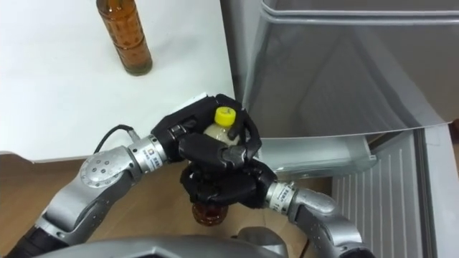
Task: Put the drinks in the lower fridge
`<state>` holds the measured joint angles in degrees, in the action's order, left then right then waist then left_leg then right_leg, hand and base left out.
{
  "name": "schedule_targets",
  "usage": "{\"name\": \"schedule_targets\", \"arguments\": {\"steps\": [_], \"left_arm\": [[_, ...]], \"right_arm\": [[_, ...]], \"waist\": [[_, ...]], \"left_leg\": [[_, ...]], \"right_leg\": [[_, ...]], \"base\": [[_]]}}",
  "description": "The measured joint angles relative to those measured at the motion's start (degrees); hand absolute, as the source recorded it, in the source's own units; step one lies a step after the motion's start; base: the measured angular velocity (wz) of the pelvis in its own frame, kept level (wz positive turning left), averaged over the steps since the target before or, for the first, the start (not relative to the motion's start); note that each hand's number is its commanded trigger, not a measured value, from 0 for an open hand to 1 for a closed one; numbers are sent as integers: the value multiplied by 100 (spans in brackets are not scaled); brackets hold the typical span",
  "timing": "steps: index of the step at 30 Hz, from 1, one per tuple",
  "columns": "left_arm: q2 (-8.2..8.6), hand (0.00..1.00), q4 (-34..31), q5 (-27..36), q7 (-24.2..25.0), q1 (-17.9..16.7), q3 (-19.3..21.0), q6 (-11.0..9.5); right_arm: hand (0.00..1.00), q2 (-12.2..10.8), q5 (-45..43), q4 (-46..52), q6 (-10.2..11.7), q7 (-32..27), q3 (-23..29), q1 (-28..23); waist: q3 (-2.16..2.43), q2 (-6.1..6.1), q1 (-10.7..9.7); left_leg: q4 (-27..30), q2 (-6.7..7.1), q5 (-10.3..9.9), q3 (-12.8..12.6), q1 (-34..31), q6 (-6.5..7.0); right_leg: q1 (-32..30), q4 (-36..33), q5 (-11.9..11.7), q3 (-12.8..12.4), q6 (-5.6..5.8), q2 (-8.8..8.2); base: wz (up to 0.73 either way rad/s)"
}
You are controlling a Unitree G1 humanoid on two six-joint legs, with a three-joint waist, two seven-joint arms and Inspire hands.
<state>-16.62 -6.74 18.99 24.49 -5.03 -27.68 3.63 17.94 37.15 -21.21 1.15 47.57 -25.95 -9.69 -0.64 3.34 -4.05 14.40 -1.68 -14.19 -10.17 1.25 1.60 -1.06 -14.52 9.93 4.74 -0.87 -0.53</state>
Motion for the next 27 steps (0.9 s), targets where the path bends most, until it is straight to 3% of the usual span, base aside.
{"name": "schedule_targets", "arguments": {"steps": [4, 8, 13, 18, 25, 27], "left_arm": [[21, 0, -32, 10, -33, 178, -11, -55], [64, 0, -179, 174, -27, 312, 12, -302], [68, 0, -684, 276, -9, 315, 163, -331], [58, 0, -1445, 1451, 163, 472, 165, -671], [53, 0, -1798, 2177, 263, 477, 341, -683], [52, 0, -1949, 2366, 319, 484, 532, -685]], "right_arm": [[100, 31, 77, -72, -58, 5, -63, 0], [100, 42, 73, -82, -102, 15, -165, -1], [100, 59, 52, -32, -163, 11, -149, -1], [100, 93, -237, -32, -269, -1, -151, -1], [100, 198, -539, -11, -347, -104, 16, -280], [100, 248, -559, 27, -380, -108, 111, -312]], "waist": [[-8, -13, 39], [-37, -60, 113], [-39, -79, 110], [-32, -94, 155], [-13, -189, 307], [11, -228, 321]], "left_leg": [[11, 0, 0, -1, -11, 0], [3, 1, -2, 1, -9, 0], [31, 0, -4, 45, -70, 1], [32, 3, -4, 73, -20, 1], [22, 8, -5, 88, 43, 1], [30, 7, -4, 95, 48, 1]], "right_leg": [[4, 17, -1, 1, 0, -3], [29, 67, -3, 4, 3, -1], [-4, 72, -3, 46, 3, -5], [54, 73, -3, 69, 3, -13], [123, 83, -3, 71, 3, -12], [128, 74, -3, 68, 3, -12]], "base": [[0], [0], [4], [2], [0], [0]]}}
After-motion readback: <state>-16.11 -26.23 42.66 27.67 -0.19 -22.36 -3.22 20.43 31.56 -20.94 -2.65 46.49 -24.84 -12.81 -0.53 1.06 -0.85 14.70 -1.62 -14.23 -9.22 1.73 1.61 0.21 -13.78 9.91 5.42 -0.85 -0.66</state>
